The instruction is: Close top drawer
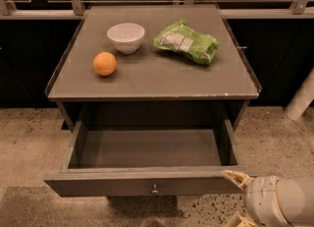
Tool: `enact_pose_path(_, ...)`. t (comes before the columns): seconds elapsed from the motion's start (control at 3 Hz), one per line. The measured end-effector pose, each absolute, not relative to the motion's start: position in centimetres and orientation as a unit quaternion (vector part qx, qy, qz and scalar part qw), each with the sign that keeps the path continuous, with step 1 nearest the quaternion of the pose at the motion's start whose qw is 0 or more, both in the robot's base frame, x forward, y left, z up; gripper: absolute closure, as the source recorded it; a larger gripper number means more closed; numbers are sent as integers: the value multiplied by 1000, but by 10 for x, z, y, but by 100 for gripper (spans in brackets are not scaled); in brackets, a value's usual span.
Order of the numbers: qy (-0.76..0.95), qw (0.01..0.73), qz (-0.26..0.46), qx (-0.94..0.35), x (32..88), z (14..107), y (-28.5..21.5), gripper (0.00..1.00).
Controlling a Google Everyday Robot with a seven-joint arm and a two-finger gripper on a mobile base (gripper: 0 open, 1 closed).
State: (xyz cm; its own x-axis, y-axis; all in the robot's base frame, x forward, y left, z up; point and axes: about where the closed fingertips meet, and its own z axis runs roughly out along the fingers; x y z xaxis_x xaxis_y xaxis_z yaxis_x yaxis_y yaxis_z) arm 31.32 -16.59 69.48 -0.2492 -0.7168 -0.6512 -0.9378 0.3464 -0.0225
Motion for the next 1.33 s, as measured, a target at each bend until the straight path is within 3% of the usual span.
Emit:
enact_pose_path(1.0, 772, 293, 221, -519, 307, 667, -162, 87)
enact_pose_path(1.33, 773, 312, 256, -489, 320, 615, -149, 100)
